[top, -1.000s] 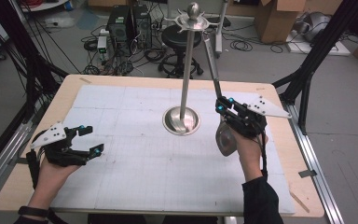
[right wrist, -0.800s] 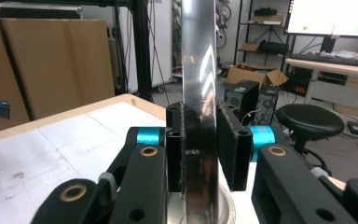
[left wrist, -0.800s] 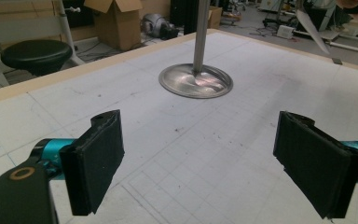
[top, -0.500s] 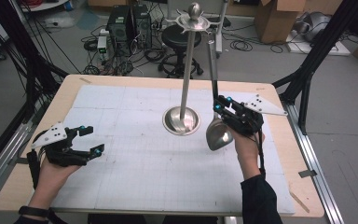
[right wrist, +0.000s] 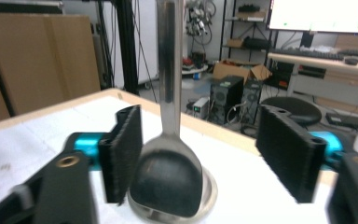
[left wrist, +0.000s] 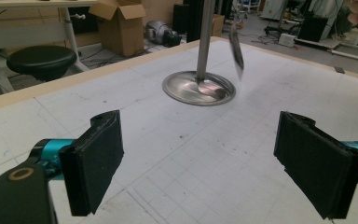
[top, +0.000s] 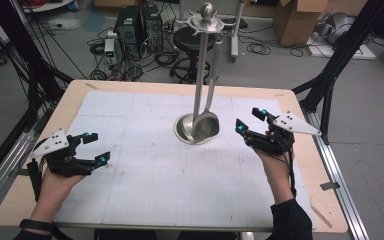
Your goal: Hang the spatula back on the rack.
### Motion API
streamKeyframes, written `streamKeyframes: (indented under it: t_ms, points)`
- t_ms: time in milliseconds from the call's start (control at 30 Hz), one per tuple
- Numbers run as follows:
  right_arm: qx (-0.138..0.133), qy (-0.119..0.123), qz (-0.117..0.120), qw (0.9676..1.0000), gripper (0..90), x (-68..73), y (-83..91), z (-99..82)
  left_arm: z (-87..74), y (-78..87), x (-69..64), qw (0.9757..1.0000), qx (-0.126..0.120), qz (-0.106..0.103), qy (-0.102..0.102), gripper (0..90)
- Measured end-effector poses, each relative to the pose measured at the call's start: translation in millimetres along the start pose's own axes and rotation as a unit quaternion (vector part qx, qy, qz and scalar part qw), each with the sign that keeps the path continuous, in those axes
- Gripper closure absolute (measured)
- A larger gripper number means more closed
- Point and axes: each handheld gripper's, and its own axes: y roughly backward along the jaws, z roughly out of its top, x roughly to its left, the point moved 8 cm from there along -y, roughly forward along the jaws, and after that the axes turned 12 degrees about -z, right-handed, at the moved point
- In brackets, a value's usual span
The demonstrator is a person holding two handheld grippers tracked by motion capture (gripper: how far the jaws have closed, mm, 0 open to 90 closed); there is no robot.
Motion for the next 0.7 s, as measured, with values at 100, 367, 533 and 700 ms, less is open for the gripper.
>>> streamKeyframes:
  t_ms: [100, 367, 533, 700]
  points:
    - [0.013, 0.008, -0.004, 0.9999, 23.0, -3.5, 8.7, -13.5, 1.0, -0.6, 2.6, 1.0000, -0.001, 0.004, 0.000, 15.9]
    - [0.031, -0.002, -0.013, 0.9994, 17.5, -16.3, 28.3, -49.4, 3.2, -1.5, 8.0, 0.9999, -0.005, 0.010, -0.001, 15.8]
    - [0.059, 0.000, -0.018, 0.9981, 16.8, -24.6, 31.2, -72.6, 2.1, -0.6, 10.4, 0.9999, -0.002, 0.016, -0.003, 15.8]
    - [0.084, 0.008, -0.026, 0.9961, 16.8, -31.9, 29.2, -91.1, 0.3, -1.5, 11.0, 0.9998, 0.006, 0.019, -0.006, 15.8]
